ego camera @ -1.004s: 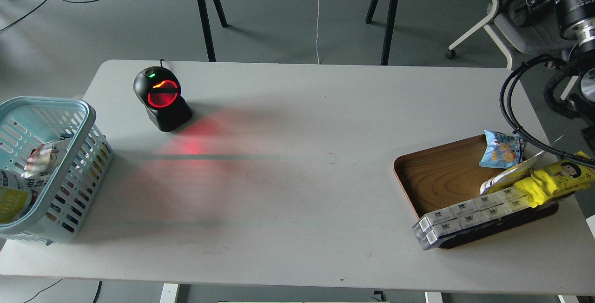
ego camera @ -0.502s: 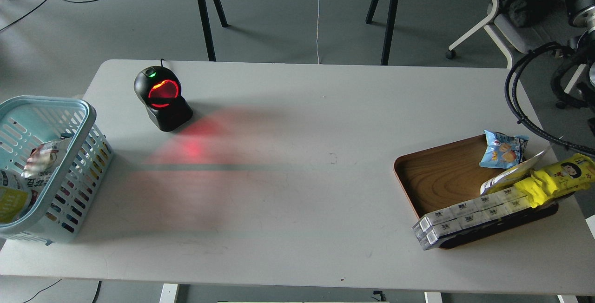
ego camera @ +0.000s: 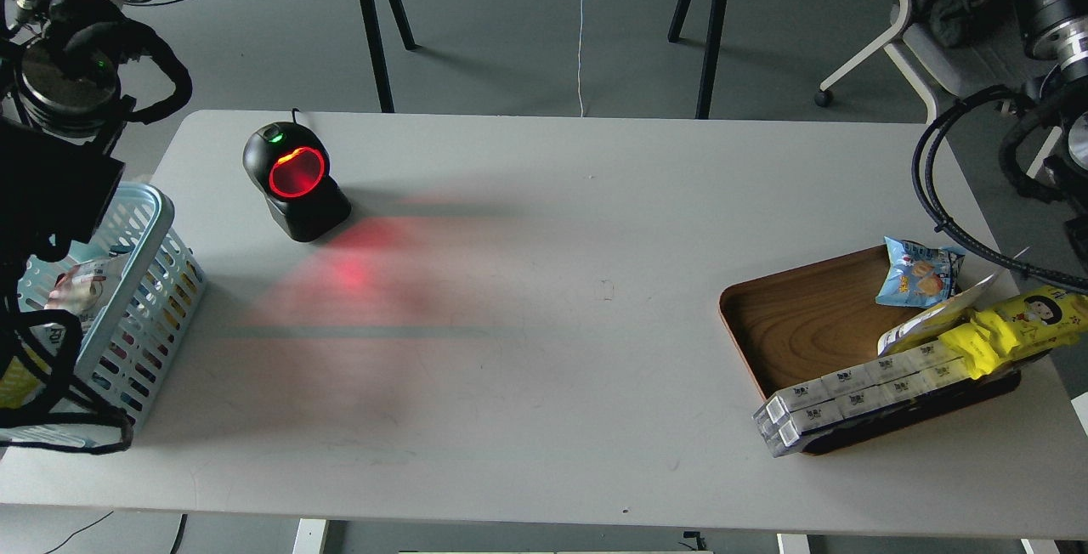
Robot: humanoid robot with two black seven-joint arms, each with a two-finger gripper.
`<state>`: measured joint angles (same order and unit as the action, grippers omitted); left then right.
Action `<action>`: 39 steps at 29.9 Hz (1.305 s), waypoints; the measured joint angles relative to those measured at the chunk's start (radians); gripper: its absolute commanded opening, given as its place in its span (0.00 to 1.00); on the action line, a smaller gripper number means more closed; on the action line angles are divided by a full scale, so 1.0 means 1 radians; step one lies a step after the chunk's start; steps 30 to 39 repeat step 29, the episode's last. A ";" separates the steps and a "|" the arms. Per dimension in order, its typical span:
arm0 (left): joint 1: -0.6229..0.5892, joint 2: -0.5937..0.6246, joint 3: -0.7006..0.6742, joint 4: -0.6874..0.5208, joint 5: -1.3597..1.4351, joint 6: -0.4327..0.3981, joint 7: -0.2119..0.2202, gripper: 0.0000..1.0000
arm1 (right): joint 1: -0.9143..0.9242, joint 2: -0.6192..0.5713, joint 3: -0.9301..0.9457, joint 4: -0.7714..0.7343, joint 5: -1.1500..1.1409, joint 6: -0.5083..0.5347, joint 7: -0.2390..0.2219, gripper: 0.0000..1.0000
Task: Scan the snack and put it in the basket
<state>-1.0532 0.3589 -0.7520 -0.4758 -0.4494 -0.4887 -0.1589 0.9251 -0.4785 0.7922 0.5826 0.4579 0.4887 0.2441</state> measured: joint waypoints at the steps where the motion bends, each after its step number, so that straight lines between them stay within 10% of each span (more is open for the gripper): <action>1: 0.007 -0.018 0.000 -0.001 -0.002 0.000 -0.001 1.00 | -0.004 0.008 0.009 0.000 0.000 0.000 -0.001 0.99; 39: 0.107 -0.096 -0.039 -0.009 -0.008 0.000 -0.011 1.00 | -0.004 0.094 0.034 -0.073 -0.002 -0.016 -0.045 0.99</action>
